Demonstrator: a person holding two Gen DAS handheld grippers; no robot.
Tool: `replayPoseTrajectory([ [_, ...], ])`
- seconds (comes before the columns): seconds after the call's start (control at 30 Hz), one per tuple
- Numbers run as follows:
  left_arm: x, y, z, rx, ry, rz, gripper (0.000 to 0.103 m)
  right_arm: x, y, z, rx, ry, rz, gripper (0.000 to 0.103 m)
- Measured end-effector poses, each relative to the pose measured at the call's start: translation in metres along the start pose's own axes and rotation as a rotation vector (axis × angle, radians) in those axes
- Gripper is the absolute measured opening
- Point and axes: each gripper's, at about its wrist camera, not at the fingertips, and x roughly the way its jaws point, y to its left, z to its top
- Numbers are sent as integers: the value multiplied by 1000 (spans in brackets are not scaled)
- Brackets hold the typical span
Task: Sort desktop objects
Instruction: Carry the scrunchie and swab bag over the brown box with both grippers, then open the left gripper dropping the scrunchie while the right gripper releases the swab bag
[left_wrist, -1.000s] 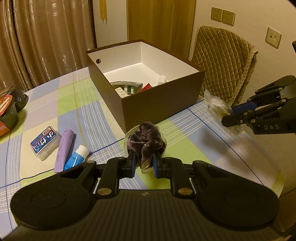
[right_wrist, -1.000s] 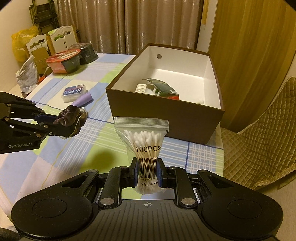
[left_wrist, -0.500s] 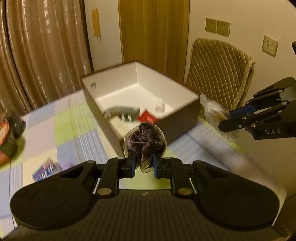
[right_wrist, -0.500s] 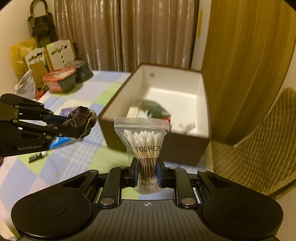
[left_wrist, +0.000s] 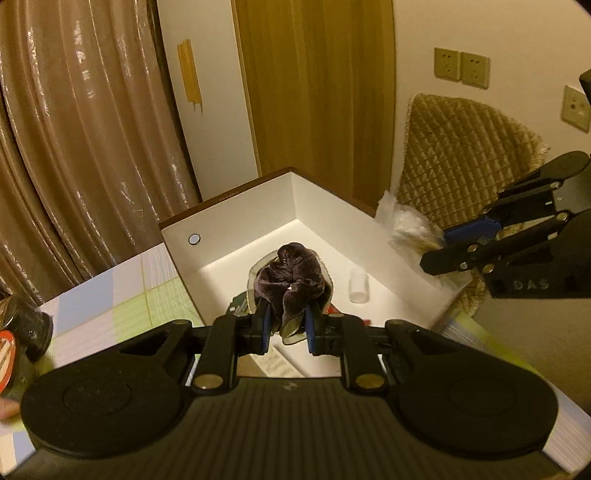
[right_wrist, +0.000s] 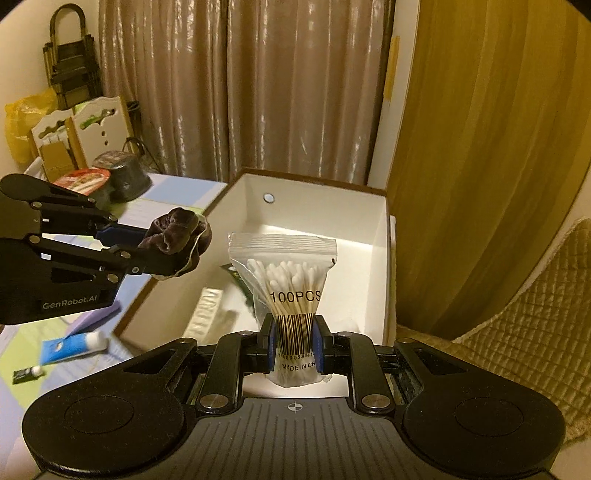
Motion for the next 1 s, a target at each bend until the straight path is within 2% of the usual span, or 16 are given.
replayPoseTrajectory([
  [0.27,73,13,20,13,65,4,15,74,-24,13,-20,82,7,18],
  [0.5,114,17,27,33,104,2,16,109,-37,20,-31,130,1,18],
  [0.6,124,17,28,42,114,1,18,116,-38,20,-36,141,5,18],
  [0.67,129,17,28,50,121,1,22,118,-38,21,-35,144,6,18],
  [0.7,131,16,27,55,122,5,26,119,-39,21,-34,145,4,18],
  [0.73,132,16,27,61,119,11,38,119,-40,20,-33,147,3,18],
  [0.77,133,15,26,67,116,18,42,119,-40,20,-34,149,2,18],
  [1.0,126,19,24,56,104,16,42,120,-36,19,-45,165,1,19],
])
